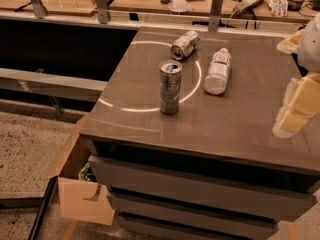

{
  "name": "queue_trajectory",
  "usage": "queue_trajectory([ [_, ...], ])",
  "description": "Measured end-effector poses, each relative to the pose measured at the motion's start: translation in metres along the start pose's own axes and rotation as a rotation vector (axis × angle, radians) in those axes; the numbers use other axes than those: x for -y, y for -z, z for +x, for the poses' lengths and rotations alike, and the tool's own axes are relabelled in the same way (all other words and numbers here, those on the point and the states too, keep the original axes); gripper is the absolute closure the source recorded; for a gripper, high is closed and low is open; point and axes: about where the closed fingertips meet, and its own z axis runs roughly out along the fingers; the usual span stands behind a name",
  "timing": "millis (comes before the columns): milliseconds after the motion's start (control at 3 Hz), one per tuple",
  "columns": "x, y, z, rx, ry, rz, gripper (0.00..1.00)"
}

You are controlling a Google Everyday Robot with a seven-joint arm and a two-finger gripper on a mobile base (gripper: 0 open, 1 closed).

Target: Move blue plastic bottle near 7up can

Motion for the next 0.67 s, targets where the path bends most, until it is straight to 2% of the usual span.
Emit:
queue_trajectory([
  [333, -0.0089, -0.0079, 0.0191, 0.12, -0.211, 0.076, 0.0],
  [667, -0.0052, -0.0163, 0.0291, 0.202, -0.344, 0.169, 0.0],
])
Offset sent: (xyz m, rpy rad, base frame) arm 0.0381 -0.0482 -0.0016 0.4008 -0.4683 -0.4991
